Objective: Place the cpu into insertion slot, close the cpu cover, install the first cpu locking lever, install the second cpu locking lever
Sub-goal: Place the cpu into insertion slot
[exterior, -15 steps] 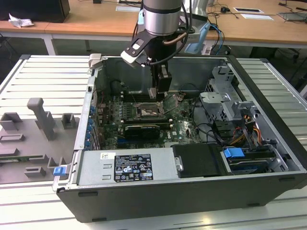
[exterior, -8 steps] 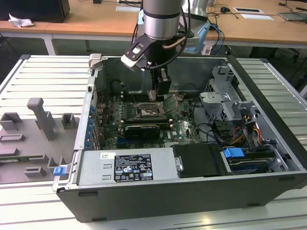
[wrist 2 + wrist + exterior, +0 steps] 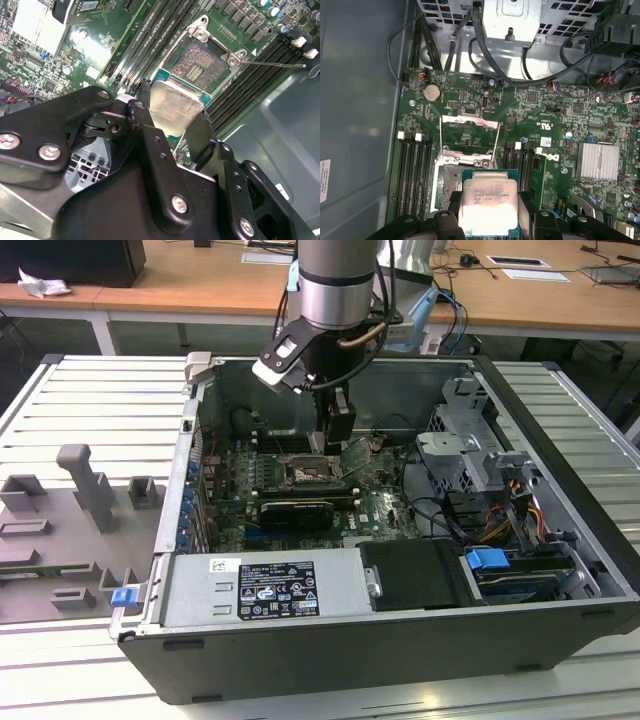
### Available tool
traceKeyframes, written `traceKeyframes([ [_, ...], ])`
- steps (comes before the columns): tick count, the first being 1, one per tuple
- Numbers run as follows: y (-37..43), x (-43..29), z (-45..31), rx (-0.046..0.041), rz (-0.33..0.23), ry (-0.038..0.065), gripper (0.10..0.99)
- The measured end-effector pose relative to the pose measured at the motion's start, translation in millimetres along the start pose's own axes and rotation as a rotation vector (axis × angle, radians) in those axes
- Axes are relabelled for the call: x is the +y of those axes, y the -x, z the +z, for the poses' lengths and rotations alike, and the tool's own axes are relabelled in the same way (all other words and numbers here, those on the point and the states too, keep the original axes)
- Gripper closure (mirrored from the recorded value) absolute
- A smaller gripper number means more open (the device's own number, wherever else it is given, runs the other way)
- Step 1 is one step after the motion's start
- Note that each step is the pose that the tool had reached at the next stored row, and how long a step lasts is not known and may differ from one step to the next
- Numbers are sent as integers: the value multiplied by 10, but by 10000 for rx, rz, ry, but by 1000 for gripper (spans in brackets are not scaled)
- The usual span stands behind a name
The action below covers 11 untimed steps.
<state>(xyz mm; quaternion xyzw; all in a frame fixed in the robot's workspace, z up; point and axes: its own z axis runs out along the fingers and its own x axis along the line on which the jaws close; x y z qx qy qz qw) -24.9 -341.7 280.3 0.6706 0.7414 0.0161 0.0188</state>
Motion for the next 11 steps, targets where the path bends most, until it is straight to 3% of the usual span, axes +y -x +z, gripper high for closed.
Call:
traceKeyframes([
  [11,0,-4,73,0,1,-3,561],
])
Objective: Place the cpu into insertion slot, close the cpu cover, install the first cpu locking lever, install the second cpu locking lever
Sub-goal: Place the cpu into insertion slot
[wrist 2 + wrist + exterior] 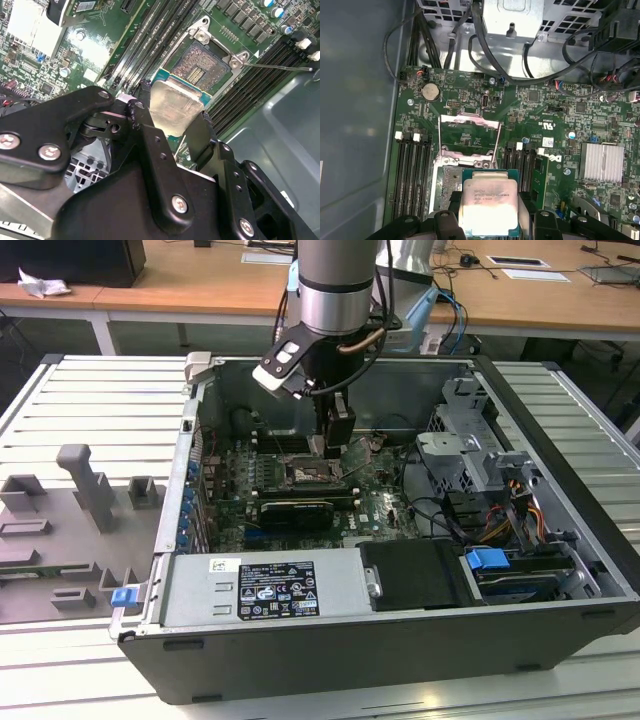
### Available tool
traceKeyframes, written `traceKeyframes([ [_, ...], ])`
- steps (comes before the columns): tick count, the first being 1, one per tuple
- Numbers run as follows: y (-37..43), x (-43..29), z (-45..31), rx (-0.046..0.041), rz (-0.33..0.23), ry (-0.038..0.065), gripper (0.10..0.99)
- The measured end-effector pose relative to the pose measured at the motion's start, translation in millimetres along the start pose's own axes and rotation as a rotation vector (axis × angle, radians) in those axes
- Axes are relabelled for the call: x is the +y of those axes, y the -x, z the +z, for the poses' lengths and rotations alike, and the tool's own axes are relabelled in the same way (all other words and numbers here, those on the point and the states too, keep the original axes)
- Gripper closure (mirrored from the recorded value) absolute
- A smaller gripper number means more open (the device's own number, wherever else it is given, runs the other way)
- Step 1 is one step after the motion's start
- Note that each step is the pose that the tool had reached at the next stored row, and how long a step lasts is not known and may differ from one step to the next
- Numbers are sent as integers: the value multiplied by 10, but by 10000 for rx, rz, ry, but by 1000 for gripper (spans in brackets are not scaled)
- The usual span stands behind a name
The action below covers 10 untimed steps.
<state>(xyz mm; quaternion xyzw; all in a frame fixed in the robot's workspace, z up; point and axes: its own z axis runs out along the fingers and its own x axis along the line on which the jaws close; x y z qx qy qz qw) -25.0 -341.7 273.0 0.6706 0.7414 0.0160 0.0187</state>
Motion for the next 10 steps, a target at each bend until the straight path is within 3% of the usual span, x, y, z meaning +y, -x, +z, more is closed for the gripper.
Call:
traceKeyframes([
  [8,-1,-2,53,-5,8,-12,561],
  [10,0,-3,58,-89,9,-20,561],
])
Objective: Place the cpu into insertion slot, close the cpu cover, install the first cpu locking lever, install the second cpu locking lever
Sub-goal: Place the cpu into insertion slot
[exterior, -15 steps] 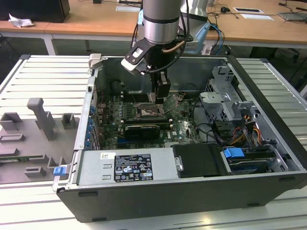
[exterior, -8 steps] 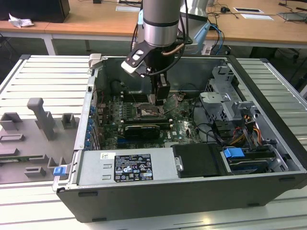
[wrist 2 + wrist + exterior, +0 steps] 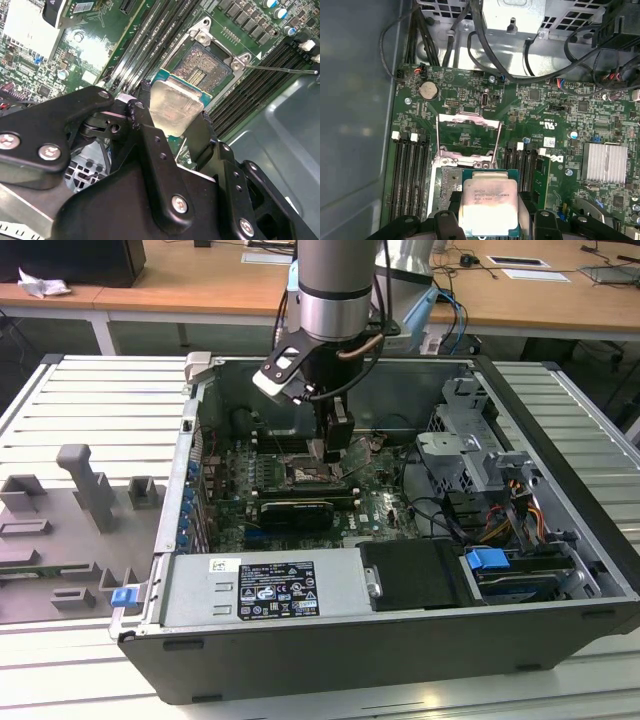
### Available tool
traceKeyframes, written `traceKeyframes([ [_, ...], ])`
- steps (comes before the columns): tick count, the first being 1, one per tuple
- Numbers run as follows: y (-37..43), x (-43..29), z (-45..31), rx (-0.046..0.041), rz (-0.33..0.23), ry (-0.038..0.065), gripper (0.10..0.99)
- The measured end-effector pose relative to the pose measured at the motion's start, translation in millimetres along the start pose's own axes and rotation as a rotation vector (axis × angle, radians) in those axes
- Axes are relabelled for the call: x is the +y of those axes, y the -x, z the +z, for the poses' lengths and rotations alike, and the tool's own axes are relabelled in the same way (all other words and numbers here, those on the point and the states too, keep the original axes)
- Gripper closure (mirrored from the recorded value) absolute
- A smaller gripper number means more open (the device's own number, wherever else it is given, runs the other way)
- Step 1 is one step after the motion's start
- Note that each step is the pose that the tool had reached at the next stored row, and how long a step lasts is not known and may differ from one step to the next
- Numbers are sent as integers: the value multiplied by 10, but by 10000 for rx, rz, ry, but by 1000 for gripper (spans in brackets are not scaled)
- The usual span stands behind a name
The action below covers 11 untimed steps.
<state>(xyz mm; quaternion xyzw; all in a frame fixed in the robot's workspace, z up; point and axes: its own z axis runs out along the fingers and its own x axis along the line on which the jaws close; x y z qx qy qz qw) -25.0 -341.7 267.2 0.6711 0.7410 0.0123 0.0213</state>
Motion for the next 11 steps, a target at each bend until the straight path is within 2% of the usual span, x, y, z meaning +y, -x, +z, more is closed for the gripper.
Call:
traceKeyframes([
  [2,0,1,8,-53,-1,-6,561],
  [9,-8,-1,43,-57,40,-6,561],
  [11,-12,-1,48,-67,268,-11,561],
])
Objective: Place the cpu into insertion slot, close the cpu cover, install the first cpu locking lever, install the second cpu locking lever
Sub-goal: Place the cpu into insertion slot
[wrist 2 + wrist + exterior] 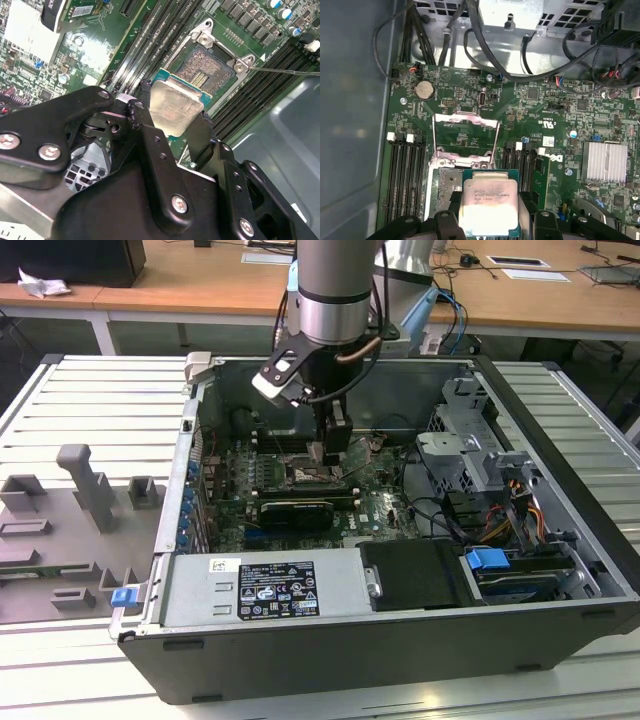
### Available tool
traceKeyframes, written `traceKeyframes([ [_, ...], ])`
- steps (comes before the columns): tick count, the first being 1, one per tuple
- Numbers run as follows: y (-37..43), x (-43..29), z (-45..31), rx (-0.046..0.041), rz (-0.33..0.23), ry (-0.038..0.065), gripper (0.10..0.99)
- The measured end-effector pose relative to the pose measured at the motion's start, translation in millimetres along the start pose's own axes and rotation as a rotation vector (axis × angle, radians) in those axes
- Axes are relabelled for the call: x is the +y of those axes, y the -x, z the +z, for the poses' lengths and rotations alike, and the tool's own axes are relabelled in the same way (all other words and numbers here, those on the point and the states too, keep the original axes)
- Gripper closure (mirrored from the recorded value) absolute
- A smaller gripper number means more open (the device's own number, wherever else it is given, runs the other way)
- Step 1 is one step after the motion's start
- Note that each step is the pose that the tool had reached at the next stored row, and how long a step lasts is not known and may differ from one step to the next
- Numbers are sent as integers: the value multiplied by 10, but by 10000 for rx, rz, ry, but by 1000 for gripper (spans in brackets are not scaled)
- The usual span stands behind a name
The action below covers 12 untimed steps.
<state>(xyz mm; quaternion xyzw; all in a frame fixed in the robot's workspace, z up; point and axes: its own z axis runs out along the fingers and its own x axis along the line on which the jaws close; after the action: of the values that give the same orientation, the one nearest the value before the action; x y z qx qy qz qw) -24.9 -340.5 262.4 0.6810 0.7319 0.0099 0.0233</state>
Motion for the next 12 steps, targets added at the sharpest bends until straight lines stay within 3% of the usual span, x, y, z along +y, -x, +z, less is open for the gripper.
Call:
traceKeyframes([
  [3,-1,0,6,-17,348,-7,561],
  [12,-24,0,34,-32,702,-14,561],
])
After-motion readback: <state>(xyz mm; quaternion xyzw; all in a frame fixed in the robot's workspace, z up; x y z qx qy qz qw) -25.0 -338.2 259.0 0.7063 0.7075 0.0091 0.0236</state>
